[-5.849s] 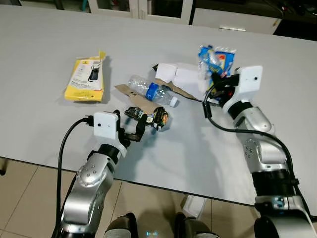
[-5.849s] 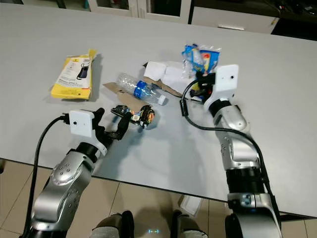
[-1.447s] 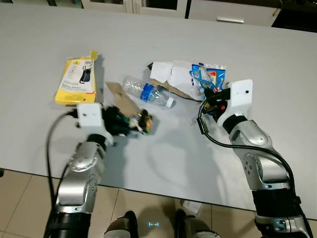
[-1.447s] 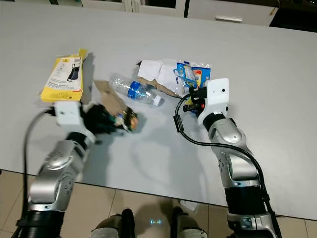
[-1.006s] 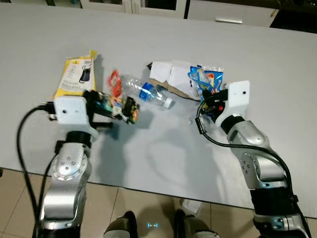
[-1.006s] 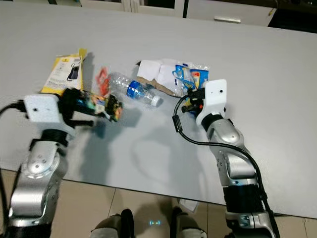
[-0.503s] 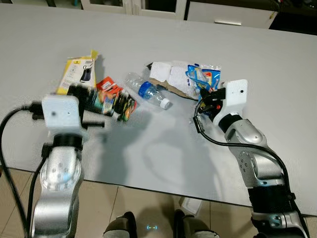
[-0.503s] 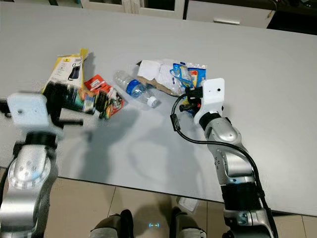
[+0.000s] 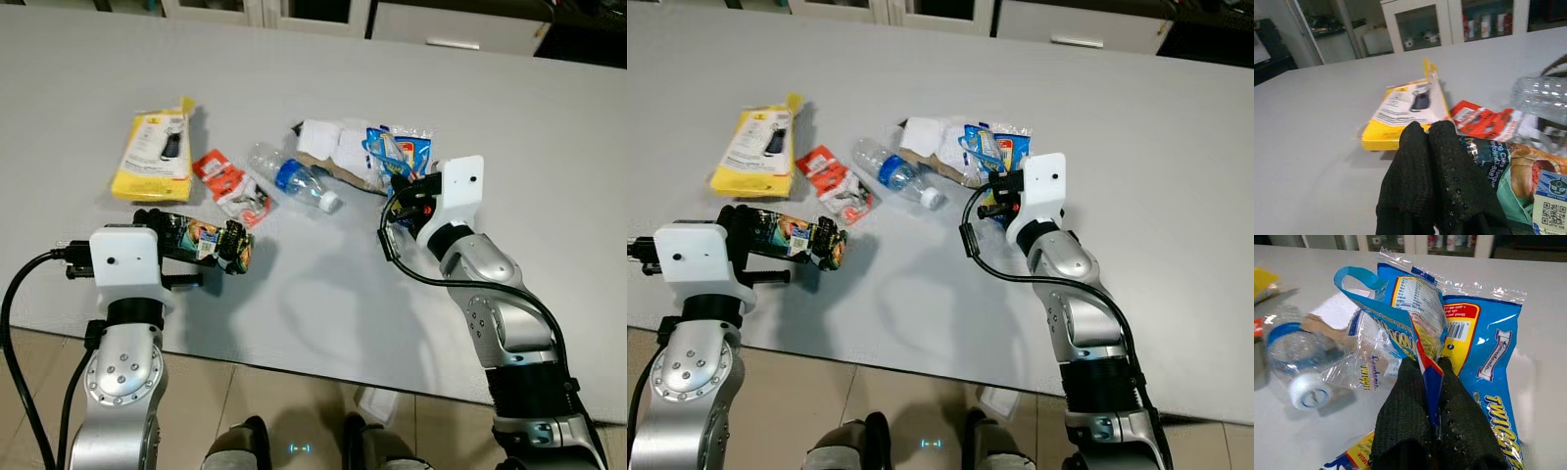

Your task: Picking trash to rubbish bin

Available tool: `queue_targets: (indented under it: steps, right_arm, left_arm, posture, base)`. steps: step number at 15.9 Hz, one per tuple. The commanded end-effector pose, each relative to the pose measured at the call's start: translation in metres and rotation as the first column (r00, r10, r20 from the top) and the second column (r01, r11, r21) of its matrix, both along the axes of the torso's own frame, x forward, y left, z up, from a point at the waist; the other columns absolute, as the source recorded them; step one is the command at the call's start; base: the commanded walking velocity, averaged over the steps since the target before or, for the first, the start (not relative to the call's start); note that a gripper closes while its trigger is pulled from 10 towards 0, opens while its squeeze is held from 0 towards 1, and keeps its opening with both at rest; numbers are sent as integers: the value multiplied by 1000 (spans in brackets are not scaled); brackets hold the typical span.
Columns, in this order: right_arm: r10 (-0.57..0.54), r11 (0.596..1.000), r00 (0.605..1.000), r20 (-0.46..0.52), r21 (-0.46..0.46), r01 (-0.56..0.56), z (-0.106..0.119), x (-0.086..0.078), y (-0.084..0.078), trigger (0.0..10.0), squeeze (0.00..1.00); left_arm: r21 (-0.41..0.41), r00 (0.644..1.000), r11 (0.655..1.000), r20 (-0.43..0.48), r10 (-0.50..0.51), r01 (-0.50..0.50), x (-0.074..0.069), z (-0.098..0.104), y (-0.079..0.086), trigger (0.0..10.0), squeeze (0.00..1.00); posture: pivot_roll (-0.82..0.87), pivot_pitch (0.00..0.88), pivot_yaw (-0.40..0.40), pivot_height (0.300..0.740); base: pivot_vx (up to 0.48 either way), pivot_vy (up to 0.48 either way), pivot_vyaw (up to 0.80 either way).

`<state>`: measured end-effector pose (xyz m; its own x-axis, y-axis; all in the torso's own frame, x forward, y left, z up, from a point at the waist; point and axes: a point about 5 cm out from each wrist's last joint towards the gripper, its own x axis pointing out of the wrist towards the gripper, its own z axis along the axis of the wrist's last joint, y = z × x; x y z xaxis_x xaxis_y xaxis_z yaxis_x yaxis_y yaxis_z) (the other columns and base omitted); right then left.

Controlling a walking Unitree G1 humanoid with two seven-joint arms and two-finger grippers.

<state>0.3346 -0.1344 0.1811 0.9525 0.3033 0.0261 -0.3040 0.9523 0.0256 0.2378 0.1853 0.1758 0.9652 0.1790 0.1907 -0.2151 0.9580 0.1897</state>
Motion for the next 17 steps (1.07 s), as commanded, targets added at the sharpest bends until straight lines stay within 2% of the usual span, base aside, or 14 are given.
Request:
queue_targets:
  steps: [1, 3, 7, 10, 12, 15, 16, 17]
  right_arm:
    - [-7, 1000, 1000, -11, -6, 7, -2, 0, -3, 10000, 0]
    - [-9, 1000, 1000, -13, -8, 9, -3, 1, -4, 10000, 0]
    - [-2, 1000, 1000, -21, -1, 2, -5, 0, 0, 10000, 0]
    - [1, 1000, 1000, -20, 5, -1, -6, 1, 2, 10000, 0]
    - [-6, 1000, 1000, -19, 13, 6, -10, 2, 4, 10000, 0]
    - [-10, 1000, 1000, -23, 18, 11, -21, 1, 7, 10000, 0]
    - [-8, 1000, 1000, -12, 22, 9, -25, 0, 8, 10000, 0]
    - [-6, 1000, 1000, -6, 26, 7, -27, 0, 9, 10000, 0]
  left_arm:
    - [-6, 999, 1000, -19, 29, -29, -2, -3, -1, 10000, 0]
    - [-35, 999, 999, -34, -9, 8, -3, -8, -5, 10000, 0]
    - [-39, 998, 999, -56, -29, 27, -5, -15, -4, 10000, 0]
    - [-40, 996, 997, -57, -75, 73, -1, -15, -7, 10000, 0]
    - [32, 993, 993, -48, -112, 114, 0, -21, -9, 10000, 0]
    - [77, 994, 993, -56, -90, 95, -2, -33, -1, 10000, 0]
    - [150, 997, 986, -33, -68, 72, -4, -35, 3, 10000, 0]
    - [189, 998, 980, -24, -63, 66, -5, -37, 4, 10000, 0]
  posture:
    - [-50, 206, -23, 740]
    - [-50, 203, -26, 740]
    - [-44, 196, -24, 740]
    - [-38, 182, -22, 740]
    - [-35, 174, -21, 740]
    - [-25, 163, -17, 740]
    - [-13, 149, -10, 740]
    - [-11, 145, -8, 740]
  base:
    - [0, 0, -556]
    - [0, 0, -619]
    - [0, 0, -770]
    - [0, 0, -773]
    - [0, 0, -763]
    - [0, 0, -625]
    - [0, 0, 0]
    - [0, 0, 0]
